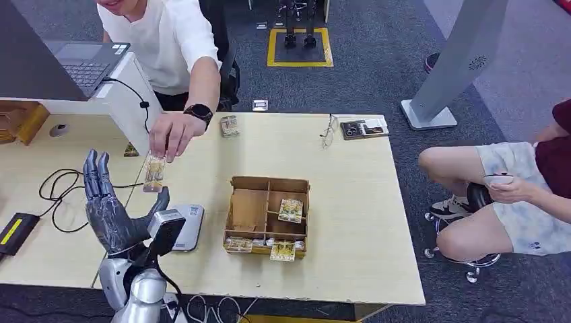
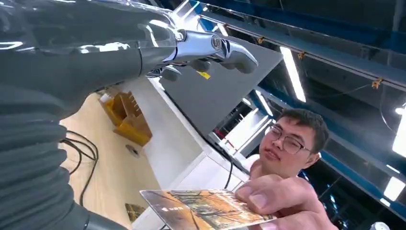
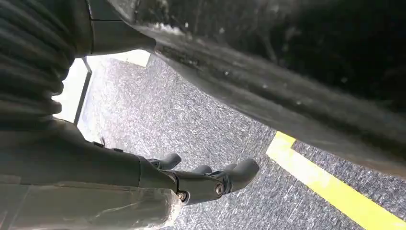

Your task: Pass the card to the sensor for recognition and then transmit it.

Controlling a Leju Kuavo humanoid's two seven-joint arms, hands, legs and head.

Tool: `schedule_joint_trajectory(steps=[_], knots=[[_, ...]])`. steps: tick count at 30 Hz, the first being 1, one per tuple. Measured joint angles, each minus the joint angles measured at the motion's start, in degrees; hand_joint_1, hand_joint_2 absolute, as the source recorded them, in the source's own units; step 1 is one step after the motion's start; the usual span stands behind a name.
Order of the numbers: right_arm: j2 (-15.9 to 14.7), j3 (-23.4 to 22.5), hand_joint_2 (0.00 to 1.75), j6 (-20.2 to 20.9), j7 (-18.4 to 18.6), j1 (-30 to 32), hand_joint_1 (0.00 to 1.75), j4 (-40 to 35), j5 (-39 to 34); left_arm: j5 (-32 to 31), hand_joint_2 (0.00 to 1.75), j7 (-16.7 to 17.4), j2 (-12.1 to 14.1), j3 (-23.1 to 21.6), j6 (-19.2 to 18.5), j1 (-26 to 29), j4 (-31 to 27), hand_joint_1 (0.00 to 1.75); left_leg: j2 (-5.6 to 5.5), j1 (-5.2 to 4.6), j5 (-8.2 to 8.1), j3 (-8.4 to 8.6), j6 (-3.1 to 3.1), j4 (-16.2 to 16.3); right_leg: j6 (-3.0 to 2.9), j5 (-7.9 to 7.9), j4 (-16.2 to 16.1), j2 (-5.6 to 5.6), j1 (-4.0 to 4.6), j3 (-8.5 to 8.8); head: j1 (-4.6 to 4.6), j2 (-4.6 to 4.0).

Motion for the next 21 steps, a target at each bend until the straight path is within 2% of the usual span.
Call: schedule_joint_trajectory(steps=[8,9,10,11,17,21], knots=[[0.0,0.0,1.75,0.0,0.0,0.0,0.00,0.0,0.0,0.2,1.75,-0.1,0.0,0.0,0.0,0.0,0.0,0.00,0.00,0.00,0.00,0.00,0.00,0.0,0.00,0.00,0.0,0.00,0.00,0.00,0.00,0.00],[0.0,0.0,1.75,0.0,0.0,0.0,0.00,0.0,-0.1,-0.1,1.75,-0.1,0.0,0.0,0.0,0.0,0.0,0.21,0.00,0.00,0.00,0.00,0.00,0.0,0.00,0.00,0.0,0.00,0.00,0.00,0.00,0.00],[0.0,0.0,1.75,0.0,0.0,0.0,0.00,0.0,-0.1,-0.4,1.75,-0.1,0.0,0.0,0.0,0.0,0.0,0.21,0.00,0.00,0.00,0.01,0.00,0.0,0.00,0.00,0.0,0.00,0.00,-0.01,0.00,0.00],[0.0,0.0,1.75,0.0,0.0,0.0,0.00,0.0,-0.1,-0.5,1.75,-0.1,0.0,0.0,0.0,0.0,0.0,1.73,0.00,0.00,0.00,0.01,0.00,0.0,0.00,0.00,0.0,0.01,0.00,-0.01,0.00,0.00],[0.0,0.0,1.75,0.0,0.1,0.0,0.00,0.0,-0.4,-0.7,1.75,1.5,0.0,-0.6,0.0,-0.1,0.2,1.75,0.01,0.00,0.00,0.00,0.00,0.0,0.00,0.00,0.0,0.01,0.00,-0.01,0.00,0.00],[0.0,0.0,1.75,0.0,0.4,-0.1,0.00,0.0,-0.6,1.9,1.75,-0.1,0.0,-0.7,0.0,-0.2,1.0,1.75,0.02,0.00,0.00,0.01,0.00,0.0,0.00,0.00,0.0,0.01,0.00,-0.02,0.00,0.00]])
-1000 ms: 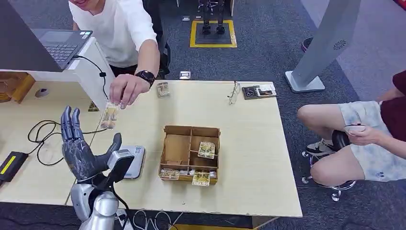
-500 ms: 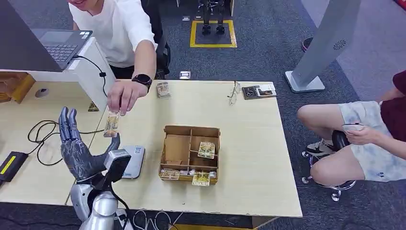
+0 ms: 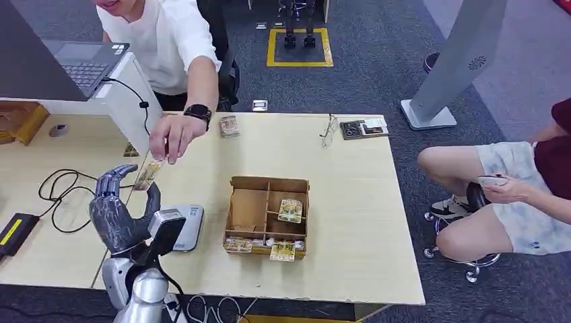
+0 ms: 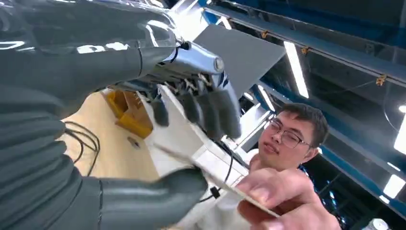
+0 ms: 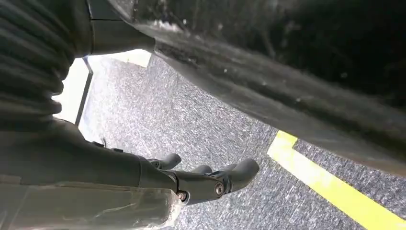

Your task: Pass the card to the sensor for recognition and then transmit it.

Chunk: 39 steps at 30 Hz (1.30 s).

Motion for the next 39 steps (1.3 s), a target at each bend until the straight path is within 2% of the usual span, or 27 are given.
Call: schedule_joint_trajectory(steps=[18,21,24,29,31,34,36,39], knots=[[0.0,0.0,1.75,-0.2,0.2,0.0,0.00,0.0,-0.2,3.2,1.75,-0.1,0.0,-0.4,0.0,-0.3,2.7,1.75,-0.01,0.00,0.00,0.00,0.00,0.0,0.00,0.00,0.0,0.00,0.00,0.00,0.00,0.00],[0.0,0.0,1.75,-0.2,0.2,-0.1,0.00,0.0,-0.2,4.8,1.75,-0.5,-0.1,-0.4,0.0,-0.4,3.0,1.75,-0.01,0.00,0.00,0.00,0.00,0.0,0.00,0.00,0.0,0.00,0.00,0.00,0.02,0.00],[0.0,0.0,1.75,-0.3,0.2,0.0,0.00,0.0,-0.6,9.9,1.75,-1.5,-0.1,-0.5,0.0,-0.4,3.8,1.75,0.00,0.00,0.00,0.00,0.00,0.0,0.00,0.00,0.0,0.00,0.00,0.00,0.02,0.00],[0.0,0.0,1.75,-0.3,0.2,0.0,0.00,0.0,-0.9,10.9,1.75,-1.9,-0.1,-0.7,0.0,-0.6,4.8,1.75,0.00,0.00,0.00,0.00,0.00,0.0,0.00,0.00,0.0,0.00,0.00,-0.01,0.00,0.00],[0.0,0.0,1.75,-0.5,0.4,-0.1,0.00,0.0,-1.1,16.4,1.75,-2.2,-0.2,-1.4,0.0,-0.8,5.6,1.75,-0.02,-0.01,0.00,0.01,0.00,0.0,0.00,0.00,0.0,-0.01,-0.01,-0.01,0.02,0.00],[0.1,-0.2,1.75,-1.2,0.9,-0.1,0.00,0.0,-1.3,33.6,1.75,-3.5,-0.2,-3.7,0.0,-1.6,9.0,1.75,-0.02,-0.01,0.00,0.00,0.00,0.0,0.00,0.01,0.0,-0.01,-0.01,0.00,0.02,0.00],[0.2,-0.2,1.75,-1.6,1.0,-0.1,0.00,0.0,-1.5,42.6,1.75,-4.3,-0.1,-5.6,0.0,-2.1,10.9,1.75,-0.02,-0.01,0.00,-0.01,0.00,0.0,0.00,0.01,0.0,-0.01,-0.01,0.01,0.00,0.00],[0.2,-0.2,1.75,-1.9,1.0,0.0,0.00,0.2,-1.9,53.5,1.75,-3.0,0.4,-9.3,0.0,-2.3,12.0,1.75,-0.02,-0.02,0.00,-0.03,0.00,0.0,0.00,0.01,0.0,-0.01,-0.01,0.01,0.00,0.00]])
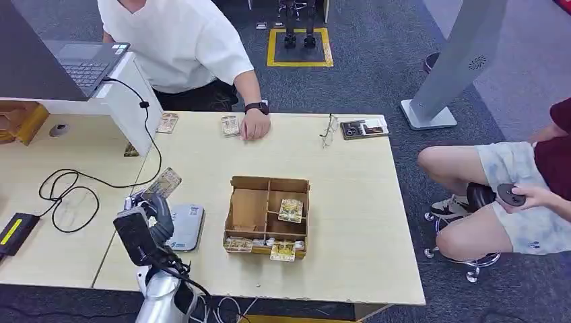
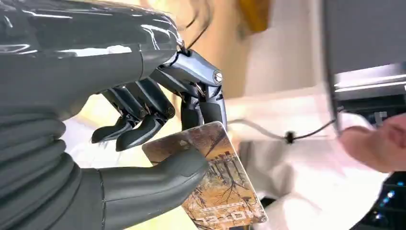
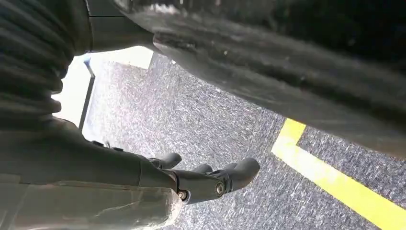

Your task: Pass the card to the sensor for recognition and then transmit it.

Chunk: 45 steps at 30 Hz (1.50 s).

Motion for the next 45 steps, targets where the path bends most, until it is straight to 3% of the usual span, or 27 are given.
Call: schedule_joint_trajectory(steps=[5,7,12,20,22,26,28,32,38,45], knots=[[0.0,-0.1,1.75,-0.4,-0.2,0.0,0.00,0.2,-0.1,18.4,1.75,7.1,3.7,-8.6,-0.7,0.2,0.3,1.75,0.01,0.01,0.00,-0.01,0.00,0.0,0.00,0.00,0.0,0.00,0.01,-0.01,0.02,0.00],[0.0,-0.1,1.75,-0.4,-0.3,0.0,0.00,0.3,-0.1,22.0,1.75,8.4,5.6,-11.3,-1.2,0.3,0.3,1.75,0.00,0.02,0.00,-0.02,0.00,0.0,0.00,0.00,0.0,0.00,0.02,-0.02,0.02,0.00],[0.0,-0.2,1.75,-0.4,-0.3,0.1,0.00,0.3,-0.1,24.4,1.75,9.4,9.0,-15.3,-1.9,0.3,0.5,1.75,0.00,0.03,0.00,-0.01,0.00,0.0,-0.01,0.00,0.0,0.00,0.02,-0.01,0.00,0.00],[0.0,-0.3,1.75,-0.4,-0.3,0.1,0.00,0.3,-0.3,23.7,1.75,9.6,11.5,-18.0,-0.8,0.4,1.2,1.75,-0.01,0.01,0.00,-0.03,0.00,0.0,0.00,0.00,0.0,0.00,0.01,0.00,0.00,-0.02],[0.0,-0.4,1.75,-0.3,-0.4,0.1,0.00,0.3,-0.5,18.0,1.75,8.3,11.8,-18.0,-0.2,0.4,2.1,1.75,-0.01,0.01,0.00,-0.02,0.00,0.0,0.00,0.00,0.0,0.00,0.01,-0.01,0.00,0.00],[0.0,-0.6,1.75,0.4,-0.4,0.0,0.00,0.3,-0.9,-12.1,1.75,5.8,8.9,-12.7,0.0,0.4,4.4,1.75,-0.03,0.01,0.00,-0.04,0.00,0.0,0.00,0.00,0.0,-0.03,0.01,0.00,0.02,0.00],[0.0,-0.7,1.75,1.0,-0.7,0.1,0.00,0.3,-0.7,-24.4,1.75,6.3,6.8,-8.2,0.0,0.4,4.6,1.75,0.01,0.01,0.00,-0.03,0.00,0.0,0.00,0.00,0.0,0.00,0.01,0.00,0.02,0.00],[-0.2,-0.7,1.75,1.8,-1.2,0.1,0.00,0.3,0.0,-38.9,1.75,9.8,4.4,-1.5,0.0,0.4,5.3,1.75,-0.01,0.01,0.00,-0.02,0.00,0.0,0.00,0.00,0.0,-0.01,0.01,-0.01,0.00,0.00],[-1.0,-0.7,1.75,3.3,-2.4,0.1,0.00,0.3,0.1,-46.8,1.75,12.2,2.6,4.1,0.0,0.1,7.1,1.75,-0.02,0.02,0.00,-0.02,0.00,0.0,0.00,0.00,0.0,0.00,0.02,-0.01,0.02,0.00],[-1.2,-0.7,1.75,3.4,-2.7,0.1,0.00,0.3,0.1,-45.0,1.75,13.4,2.1,5.3,0.0,0.0,9.6,1.75,-0.02,0.01,0.00,-0.02,0.00,0.0,0.00,0.00,0.0,-0.01,0.01,-0.01,0.02,0.00]])
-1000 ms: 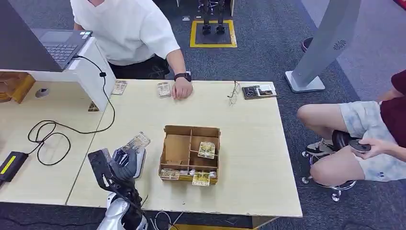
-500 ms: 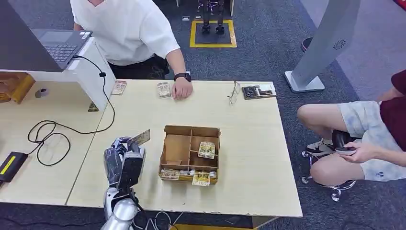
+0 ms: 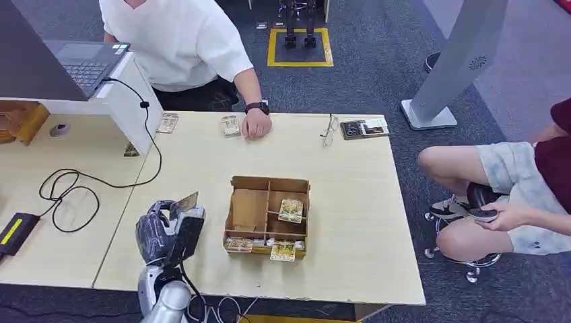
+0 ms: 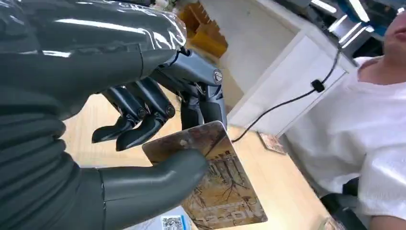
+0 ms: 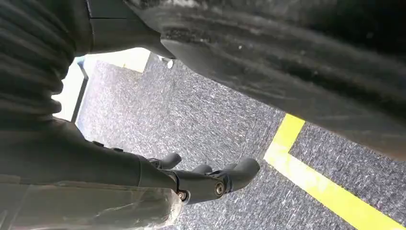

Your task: Pass the card to the sensor for recognition and then transmit it.

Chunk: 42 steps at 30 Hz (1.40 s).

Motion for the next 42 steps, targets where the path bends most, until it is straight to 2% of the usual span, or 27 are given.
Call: schedule_joint_trajectory(steps=[5,7,10,12,16,20,25,29,33,42], knots=[[0.0,0.0,1.75,0.0,0.0,0.0,0.00,0.0,-0.1,5.6,1.75,2.6,0.3,-0.3,-0.1,-0.3,2.1,1.75,0.00,0.00,0.00,0.01,0.00,0.0,0.00,0.00,0.0,0.00,0.00,0.00,-0.02,0.00],[0.0,0.0,1.75,-0.1,0.0,0.0,0.00,0.0,-0.1,10.9,1.75,4.6,1.0,-1.6,-0.4,-0.7,2.9,1.75,0.01,0.00,0.00,0.01,0.00,0.0,0.00,0.00,0.0,0.00,0.00,0.00,-0.02,0.00],[0.0,0.0,1.75,-0.3,0.0,0.0,0.00,0.0,-0.1,20.4,1.75,4.2,2.5,-4.1,-0.6,-1.0,4.1,1.75,0.00,0.01,0.00,0.01,0.00,0.0,0.00,0.00,0.0,0.00,0.01,0.00,-0.02,0.00],[0.0,0.0,1.75,-0.4,0.0,0.1,0.00,0.0,-0.1,22.8,1.75,2.6,3.1,-5.2,-0.2,-1.1,4.4,1.75,0.00,0.01,0.00,0.01,0.00,0.0,0.00,0.00,0.0,0.00,0.01,0.00,-0.02,0.00],[0.0,0.0,1.75,-0.4,0.0,0.1,0.00,0.0,-0.1,19.9,1.75,-0.3,3.7,-5.5,0.0,-1.1,4.8,1.75,0.00,0.00,0.00,0.00,0.00,0.0,0.00,0.00,0.0,0.01,0.00,0.00,0.00,0.00],[-0.1,0.0,1.75,-0.3,0.0,0.1,0.00,0.0,0.0,0.4,1.75,-5.2,1.2,-0.9,0.0,-0.8,3.7,1.75,-0.03,-0.01,0.00,-0.03,0.00,0.0,0.00,0.00,0.0,-0.05,-0.01,0.01,0.00,0.00],[-0.1,0.0,1.75,-0.2,0.0,0.1,0.00,0.0,0.0,-6.5,1.75,-7.7,-2.0,4.7,0.0,-0.3,1.2,1.75,-0.05,-0.02,0.00,-0.02,0.01,0.0,0.01,0.00,0.0,-0.09,-0.02,0.01,-0.02,0.00],[-0.1,0.0,1.75,-0.2,-0.1,0.1,0.00,0.0,0.0,-5.2,1.75,-9.9,-2.7,7.5,0.0,0.1,0.3,1.75,0.05,0.02,0.01,0.01,0.00,0.0,-0.01,0.02,0.0,0.02,0.01,-0.02,0.04,0.00],[-0.1,0.0,1.75,-0.2,-0.2,0.1,0.00,0.0,0.0,-6.7,1.75,-10.3,-2.8,8.7,0.0,0.3,-0.3,1.75,-0.01,0.03,0.03,0.00,-0.02,0.0,-0.01,0.01,0.0,-0.03,0.02,-0.01,0.04,0.00],[-0.2,0.0,1.75,-0.2,-0.2,0.1,0.00,0.0,-0.1,-4.4,1.75,-5.7,-2.7,8.7,0.0,0.3,-0.1,1.75,-0.01,0.00,0.04,-0.01,-0.01,0.0,-0.01,0.02,0.0,-0.01,0.00,-0.01,0.04,0.00]])
